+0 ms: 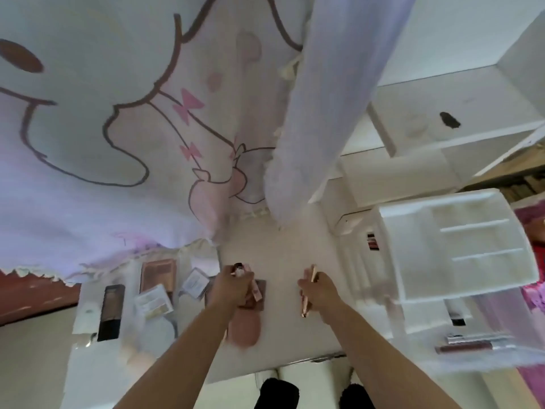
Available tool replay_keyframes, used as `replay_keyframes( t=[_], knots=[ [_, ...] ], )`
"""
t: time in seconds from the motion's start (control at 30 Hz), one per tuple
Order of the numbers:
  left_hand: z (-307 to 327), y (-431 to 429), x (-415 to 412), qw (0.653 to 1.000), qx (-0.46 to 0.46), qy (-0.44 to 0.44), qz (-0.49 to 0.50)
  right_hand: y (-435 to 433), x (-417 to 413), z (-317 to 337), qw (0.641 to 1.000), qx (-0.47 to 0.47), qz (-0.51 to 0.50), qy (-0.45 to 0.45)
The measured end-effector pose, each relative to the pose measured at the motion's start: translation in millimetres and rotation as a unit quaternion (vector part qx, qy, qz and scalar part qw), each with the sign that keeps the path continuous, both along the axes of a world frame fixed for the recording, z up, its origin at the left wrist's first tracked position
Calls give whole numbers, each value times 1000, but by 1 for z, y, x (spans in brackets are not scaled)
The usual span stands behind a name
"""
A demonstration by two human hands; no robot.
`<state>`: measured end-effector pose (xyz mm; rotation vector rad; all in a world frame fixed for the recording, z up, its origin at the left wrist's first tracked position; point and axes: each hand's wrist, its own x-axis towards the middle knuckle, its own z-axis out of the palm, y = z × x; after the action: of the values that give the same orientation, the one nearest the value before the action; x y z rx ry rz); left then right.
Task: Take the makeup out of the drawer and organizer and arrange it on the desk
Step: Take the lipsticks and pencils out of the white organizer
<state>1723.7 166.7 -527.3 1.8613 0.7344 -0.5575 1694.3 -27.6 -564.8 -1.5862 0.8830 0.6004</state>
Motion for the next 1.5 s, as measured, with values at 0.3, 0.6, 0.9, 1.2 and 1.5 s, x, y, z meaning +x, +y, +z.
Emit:
replay_keyframes(
  t=[0.3, 0.6, 0.9, 1.2, 1.5],
  knots=[
    [-5, 16, 22, 999, -24, 10, 19, 17, 7, 22, 987, 80, -132, -41],
    [55, -20, -11, 985, 17, -143, -97, -32, -36, 135, 985, 62, -12, -159],
    [82, -125, -84, 916, 14, -295, -271, -139, -146, 156, 966, -129, -15, -225],
    [75, -185, -142, 882, 30, -259, -394, -221, -128, 107, 889, -409, 187, -85],
    [69, -180, -145, 944, 3, -145, -298, -200, -96, 93, 805, -415, 412, -95]
  ],
)
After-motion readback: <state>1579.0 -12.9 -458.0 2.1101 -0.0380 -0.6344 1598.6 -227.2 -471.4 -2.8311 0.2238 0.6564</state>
